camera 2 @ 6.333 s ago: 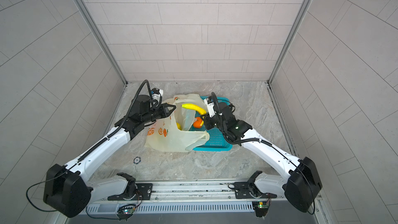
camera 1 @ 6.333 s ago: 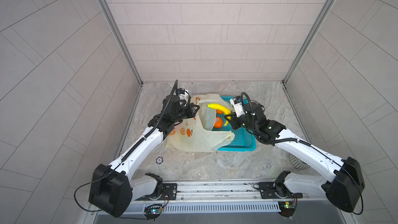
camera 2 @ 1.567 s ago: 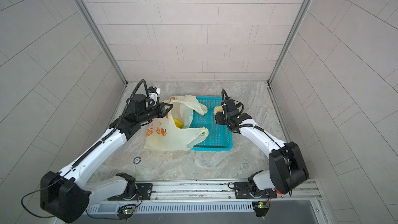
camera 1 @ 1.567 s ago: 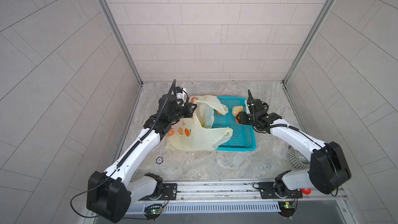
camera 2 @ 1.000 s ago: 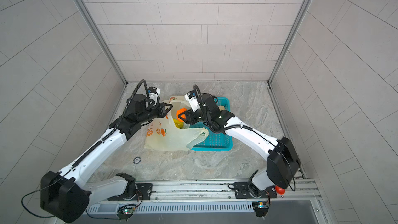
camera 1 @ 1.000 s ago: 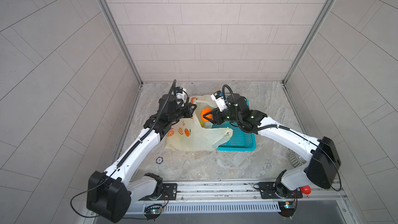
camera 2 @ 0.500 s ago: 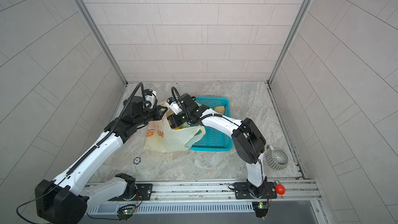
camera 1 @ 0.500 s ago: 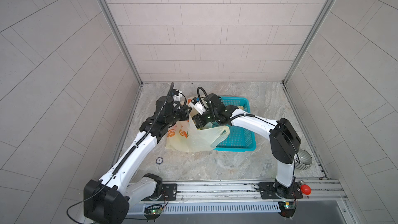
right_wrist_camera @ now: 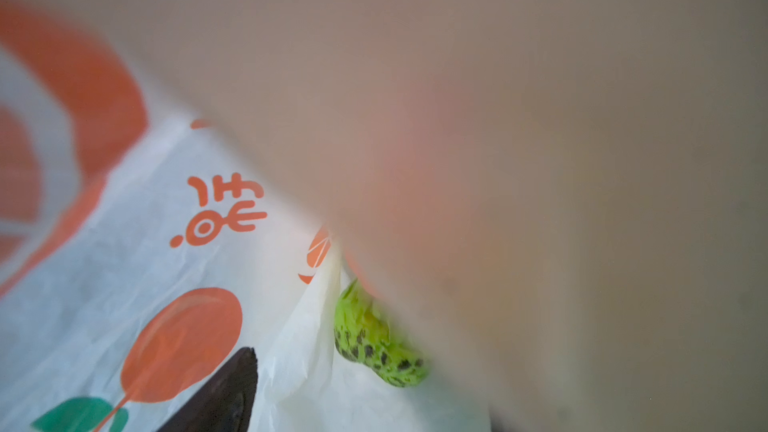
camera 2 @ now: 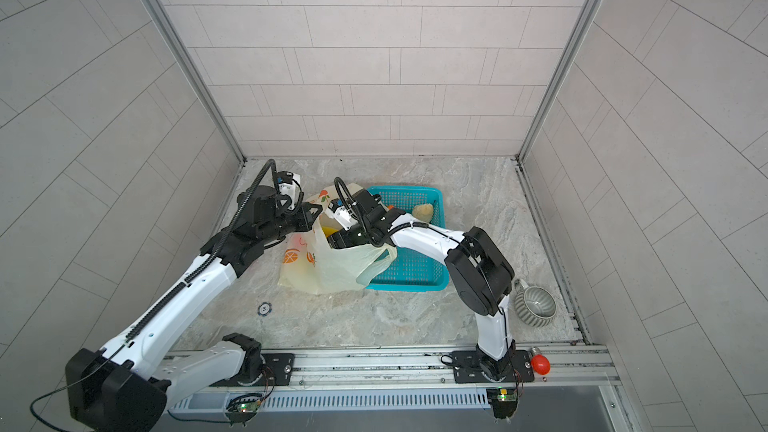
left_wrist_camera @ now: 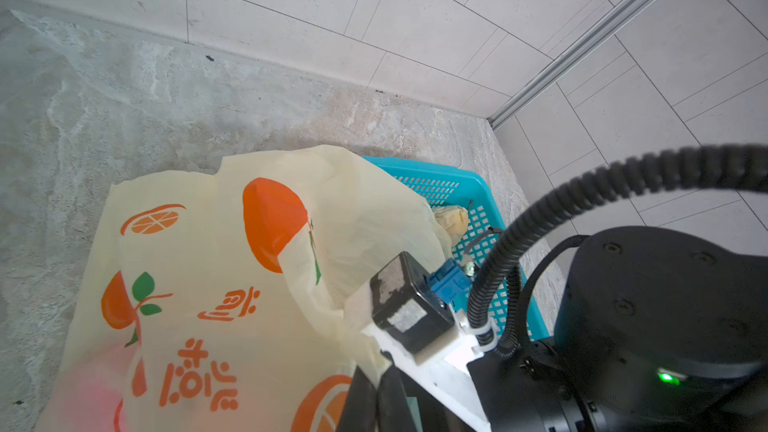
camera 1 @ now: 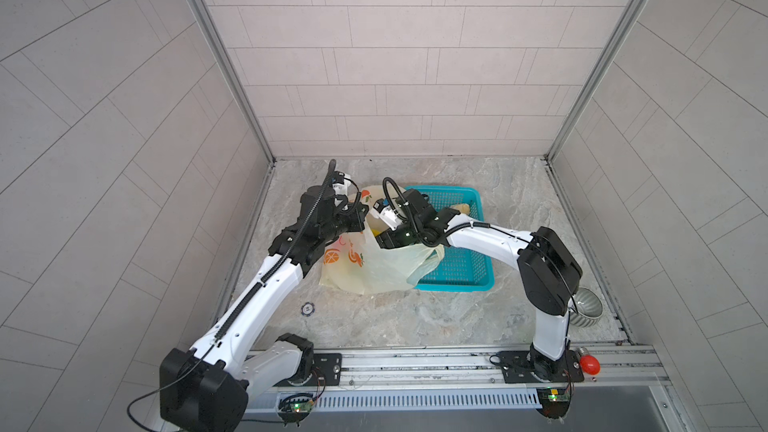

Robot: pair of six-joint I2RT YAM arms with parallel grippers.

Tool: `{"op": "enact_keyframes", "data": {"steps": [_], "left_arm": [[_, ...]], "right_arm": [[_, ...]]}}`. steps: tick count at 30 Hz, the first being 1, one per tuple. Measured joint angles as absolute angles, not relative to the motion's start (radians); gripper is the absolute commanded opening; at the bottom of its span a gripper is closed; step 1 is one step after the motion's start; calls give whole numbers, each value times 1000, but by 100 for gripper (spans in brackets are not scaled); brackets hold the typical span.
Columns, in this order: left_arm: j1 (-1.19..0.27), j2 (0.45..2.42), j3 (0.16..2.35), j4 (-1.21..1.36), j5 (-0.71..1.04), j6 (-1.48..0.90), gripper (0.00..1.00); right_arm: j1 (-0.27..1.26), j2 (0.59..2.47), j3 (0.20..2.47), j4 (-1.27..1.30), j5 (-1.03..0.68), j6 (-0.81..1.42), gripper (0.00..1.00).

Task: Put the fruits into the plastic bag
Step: 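Withdraw the right gripper from the bag to above the pale pear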

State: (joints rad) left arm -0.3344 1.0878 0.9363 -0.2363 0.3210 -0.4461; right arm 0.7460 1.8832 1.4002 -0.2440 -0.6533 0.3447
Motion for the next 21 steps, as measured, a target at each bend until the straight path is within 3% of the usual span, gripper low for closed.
{"op": "enact_keyframes", "data": {"steps": [21], "left_arm": [[-334, 1081, 937, -237, 287, -425, 0]], "right_arm": [[563, 1483, 1212, -166, -548, 368, 80]]}}
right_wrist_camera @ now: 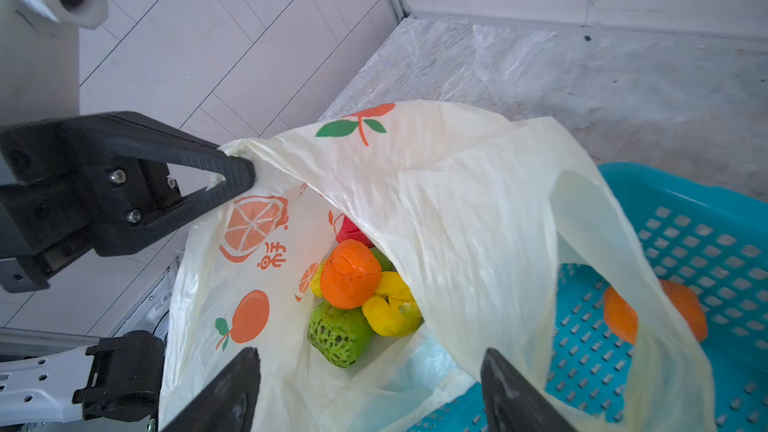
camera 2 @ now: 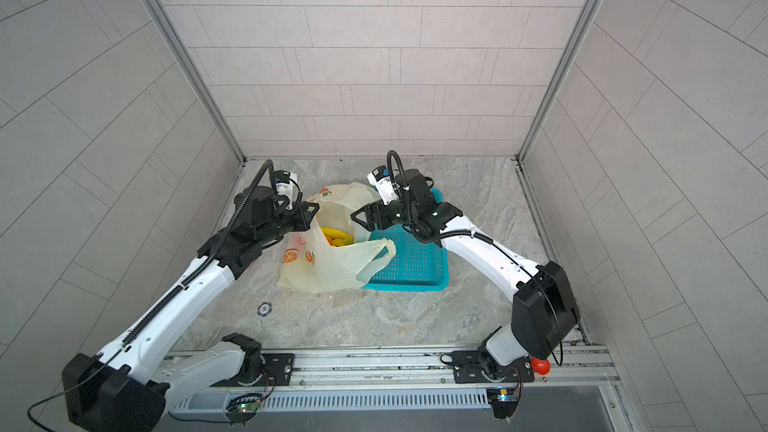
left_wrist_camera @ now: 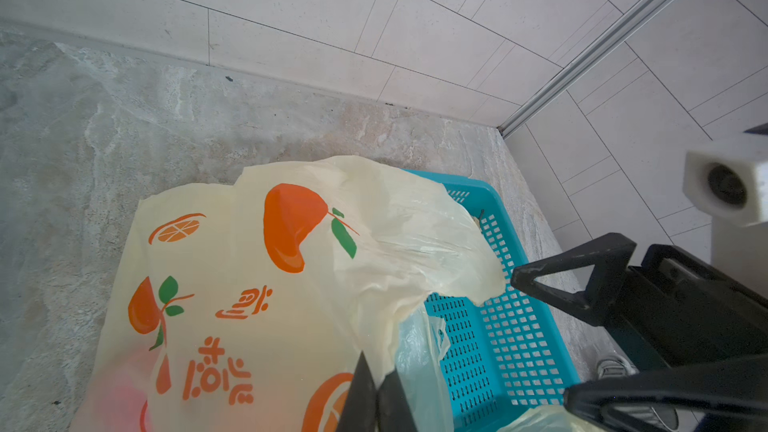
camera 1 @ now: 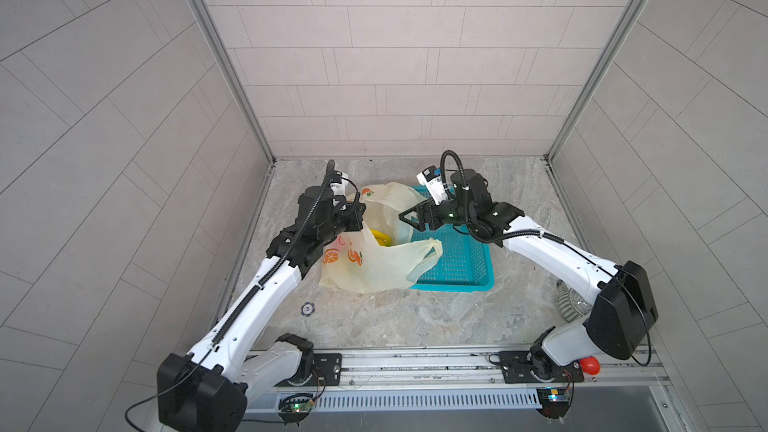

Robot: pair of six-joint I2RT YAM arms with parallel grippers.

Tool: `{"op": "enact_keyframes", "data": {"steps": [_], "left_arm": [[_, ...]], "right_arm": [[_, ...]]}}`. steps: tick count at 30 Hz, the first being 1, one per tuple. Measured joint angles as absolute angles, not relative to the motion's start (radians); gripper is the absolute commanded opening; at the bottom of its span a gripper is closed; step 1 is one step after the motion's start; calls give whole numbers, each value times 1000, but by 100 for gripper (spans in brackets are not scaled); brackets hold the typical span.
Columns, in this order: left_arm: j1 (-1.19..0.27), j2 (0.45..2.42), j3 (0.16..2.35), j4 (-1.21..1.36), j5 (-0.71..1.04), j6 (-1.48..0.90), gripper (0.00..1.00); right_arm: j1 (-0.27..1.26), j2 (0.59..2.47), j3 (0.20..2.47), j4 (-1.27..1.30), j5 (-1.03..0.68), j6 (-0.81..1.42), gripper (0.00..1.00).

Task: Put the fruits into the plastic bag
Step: 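Withdraw the right gripper from the bag to above the pale pear, then lower the right gripper and grasp the pale pear, lifting it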

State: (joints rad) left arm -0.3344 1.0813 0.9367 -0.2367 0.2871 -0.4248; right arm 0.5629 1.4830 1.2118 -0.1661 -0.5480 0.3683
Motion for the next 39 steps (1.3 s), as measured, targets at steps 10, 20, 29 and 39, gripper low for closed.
{"op": "enact_keyframes", "data": {"steps": [10, 20, 29, 39], "left_arm": [[-334, 1094, 939, -236, 287, -425, 0], [-334, 1103, 943, -234, 290, -424, 0], [-334, 1103, 943, -228, 291, -424, 0], [-334, 1103, 943, -214, 291, -425, 0]], "right_arm": [[406, 1370, 1128, -137, -442, 418, 79], [318, 1523, 1151, -255, -118, 530, 78], [312, 1712, 1234, -318, -31, 587, 78], [316, 1863, 1374, -377, -16, 593, 78]]}}
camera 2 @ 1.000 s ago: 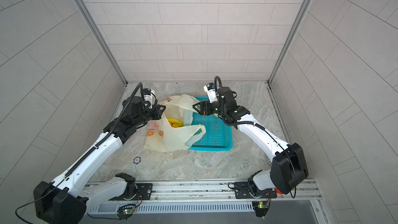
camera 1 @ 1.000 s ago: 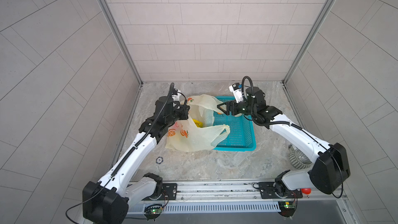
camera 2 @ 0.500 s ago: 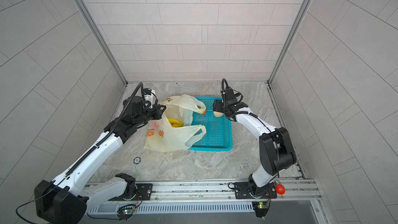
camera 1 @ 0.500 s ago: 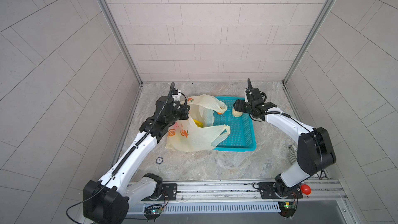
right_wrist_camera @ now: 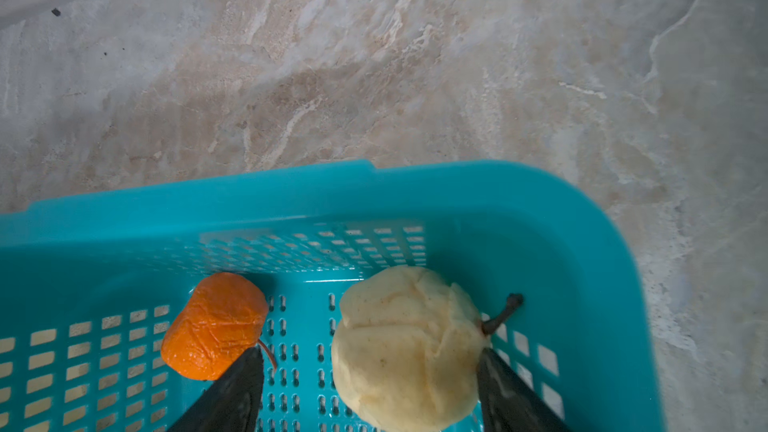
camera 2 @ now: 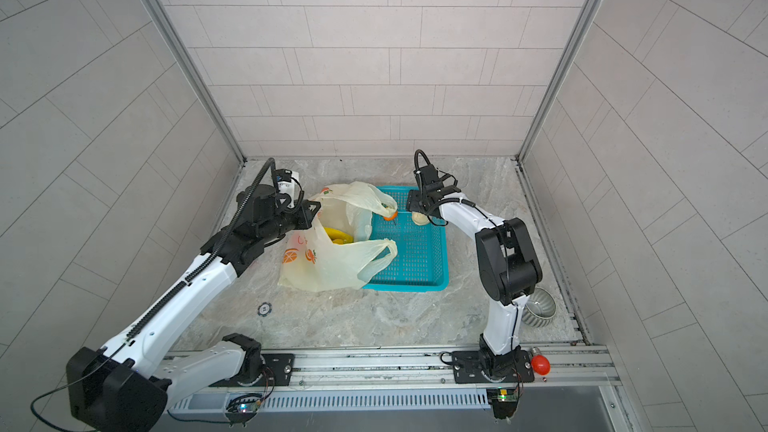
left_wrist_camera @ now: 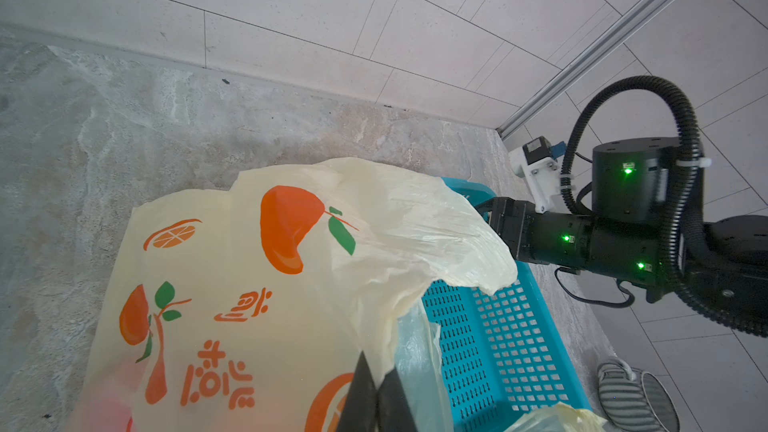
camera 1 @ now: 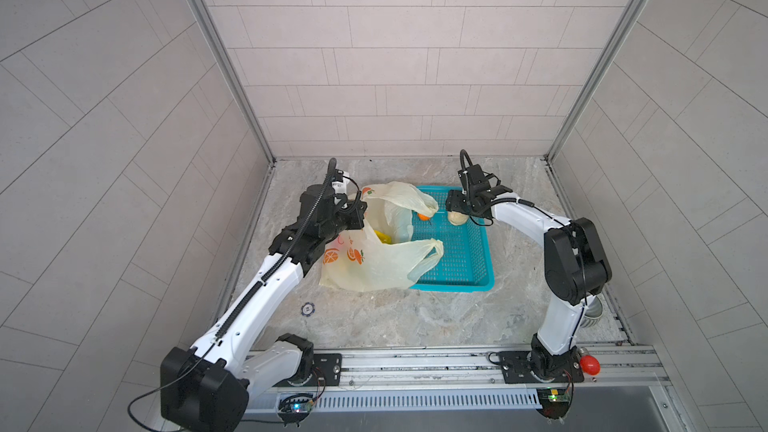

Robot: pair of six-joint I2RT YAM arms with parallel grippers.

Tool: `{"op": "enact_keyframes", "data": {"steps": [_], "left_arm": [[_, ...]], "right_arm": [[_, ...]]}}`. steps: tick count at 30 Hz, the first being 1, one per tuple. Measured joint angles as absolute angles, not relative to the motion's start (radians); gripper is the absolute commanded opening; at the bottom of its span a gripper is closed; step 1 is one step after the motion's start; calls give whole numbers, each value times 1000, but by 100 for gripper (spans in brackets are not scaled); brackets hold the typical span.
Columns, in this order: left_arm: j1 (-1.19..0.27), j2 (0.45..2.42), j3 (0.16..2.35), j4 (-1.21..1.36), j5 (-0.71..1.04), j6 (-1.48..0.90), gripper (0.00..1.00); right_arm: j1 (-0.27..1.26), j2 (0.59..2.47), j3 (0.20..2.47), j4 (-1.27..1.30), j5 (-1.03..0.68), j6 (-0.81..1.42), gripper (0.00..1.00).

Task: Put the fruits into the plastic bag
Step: 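Lower the right gripper and grasp the pale pear, lifting it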

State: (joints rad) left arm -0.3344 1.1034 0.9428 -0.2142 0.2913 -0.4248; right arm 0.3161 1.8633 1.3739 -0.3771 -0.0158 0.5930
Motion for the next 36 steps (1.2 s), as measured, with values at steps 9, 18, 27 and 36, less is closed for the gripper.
{"op": "enact_keyframes", "data": {"steps": [9, 18, 27, 36], "left_arm": [[-334, 1106, 943, -213, 291, -425, 0], [-334, 1116, 943, -207, 295, -426, 0], [-334, 1116, 943, -207, 299, -426, 0], [-334, 1121, 943, -206, 299, -426, 0]], "right_arm": [[321, 1952, 1419, -422, -107, 566, 77], [332, 1980, 1420, -439, -125, 548, 77], [332, 2003, 1435, -443, -115, 523, 55], [332, 1952, 1394, -439, -103, 523, 41]]}}
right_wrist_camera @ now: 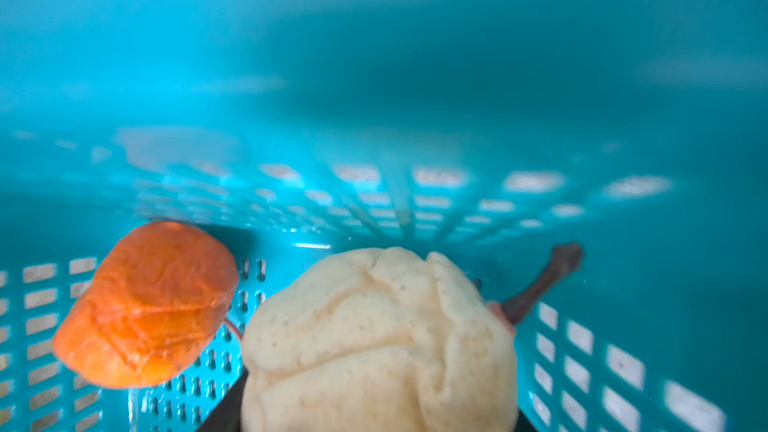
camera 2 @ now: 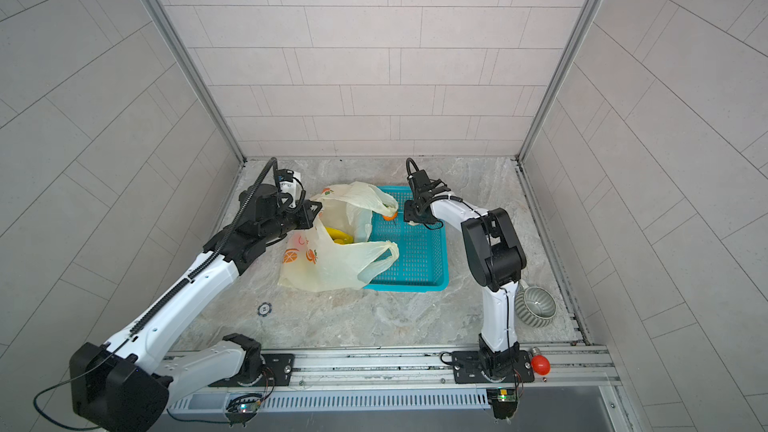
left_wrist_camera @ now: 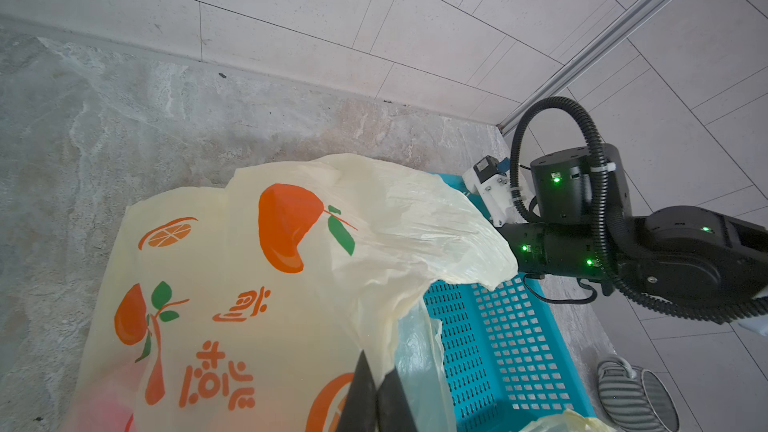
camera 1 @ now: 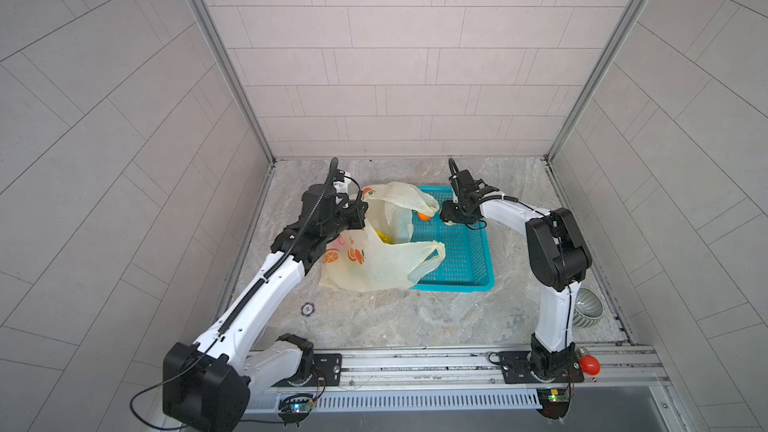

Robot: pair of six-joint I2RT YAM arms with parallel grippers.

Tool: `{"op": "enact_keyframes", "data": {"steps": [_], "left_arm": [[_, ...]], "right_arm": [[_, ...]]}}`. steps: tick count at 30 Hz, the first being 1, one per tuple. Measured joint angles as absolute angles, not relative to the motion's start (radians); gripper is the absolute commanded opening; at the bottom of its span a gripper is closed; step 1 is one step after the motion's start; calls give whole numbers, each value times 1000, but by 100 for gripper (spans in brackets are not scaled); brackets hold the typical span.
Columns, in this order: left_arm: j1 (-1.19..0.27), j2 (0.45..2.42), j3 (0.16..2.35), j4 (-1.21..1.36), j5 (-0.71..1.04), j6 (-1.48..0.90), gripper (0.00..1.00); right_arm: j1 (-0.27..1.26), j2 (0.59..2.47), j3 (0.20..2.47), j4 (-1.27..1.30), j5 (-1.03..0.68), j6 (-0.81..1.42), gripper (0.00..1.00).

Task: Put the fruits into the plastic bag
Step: 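Lower the right gripper and grasp the pale pear, lifting it, then carry the pale pear into the bag and open the right gripper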

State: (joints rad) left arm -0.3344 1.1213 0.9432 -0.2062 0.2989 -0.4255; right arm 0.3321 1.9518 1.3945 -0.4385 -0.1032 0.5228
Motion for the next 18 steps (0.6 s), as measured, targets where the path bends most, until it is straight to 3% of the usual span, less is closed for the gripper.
{"op": "enact_keyframes", "data": {"steps": [6, 18], "left_arm": [[-334, 1121, 943, -207, 303, -427, 0], [-334, 1121, 943, -206, 310, -437, 0]], "right_arm": [[332, 1747, 1305, -448, -118, 524, 32], [441, 1383, 1243, -430, -404, 405, 34]]}}
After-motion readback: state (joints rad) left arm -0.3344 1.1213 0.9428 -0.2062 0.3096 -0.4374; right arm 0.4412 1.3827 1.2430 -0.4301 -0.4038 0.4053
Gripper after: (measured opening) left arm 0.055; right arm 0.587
